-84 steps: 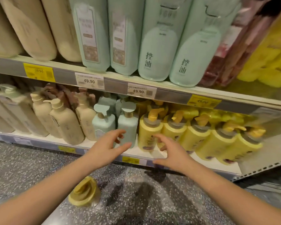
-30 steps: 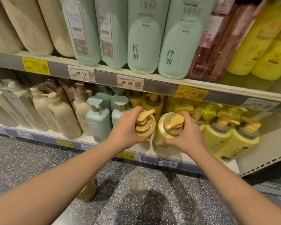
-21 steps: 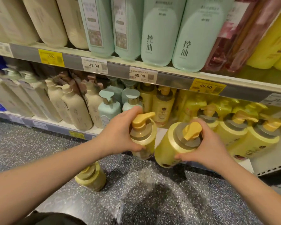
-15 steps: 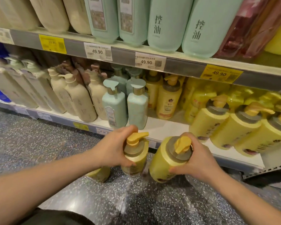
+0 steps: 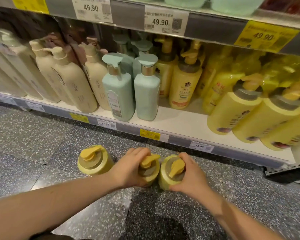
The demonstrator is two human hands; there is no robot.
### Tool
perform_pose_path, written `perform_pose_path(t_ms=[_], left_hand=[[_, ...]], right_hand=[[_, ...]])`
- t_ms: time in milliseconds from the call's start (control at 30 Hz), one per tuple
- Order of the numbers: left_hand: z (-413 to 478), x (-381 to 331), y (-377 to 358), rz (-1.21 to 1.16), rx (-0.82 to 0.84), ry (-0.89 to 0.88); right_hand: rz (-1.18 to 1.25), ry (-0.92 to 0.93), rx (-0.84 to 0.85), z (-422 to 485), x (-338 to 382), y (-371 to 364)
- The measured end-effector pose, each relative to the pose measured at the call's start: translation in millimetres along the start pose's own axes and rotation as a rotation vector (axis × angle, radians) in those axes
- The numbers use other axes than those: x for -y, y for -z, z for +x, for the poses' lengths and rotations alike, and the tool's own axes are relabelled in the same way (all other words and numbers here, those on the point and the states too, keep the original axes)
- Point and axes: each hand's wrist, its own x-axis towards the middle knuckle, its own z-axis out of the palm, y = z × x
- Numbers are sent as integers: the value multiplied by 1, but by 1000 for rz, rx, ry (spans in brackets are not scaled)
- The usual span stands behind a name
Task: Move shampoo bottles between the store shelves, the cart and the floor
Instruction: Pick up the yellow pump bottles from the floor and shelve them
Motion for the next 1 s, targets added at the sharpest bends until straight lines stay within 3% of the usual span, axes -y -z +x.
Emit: perform_pose_path(t_ms=[200,500,667,833,1000], left_hand=[[13,-9,-8,-37,-4,-20],[17,-12,21,-8,251,-86],[25,-36,55,43,197,-149],[58,-96,89,18,91,-241],[120,-161,99,16,-58,-289]], right_hand=[[17,-17,-42,-3,-10,7],[-47,32,130,-3,-12,27],[-79,120,161,-11,-7,64],[3,161,32,-18,-6,128],[-118,79,-353,-20,-25,198]])
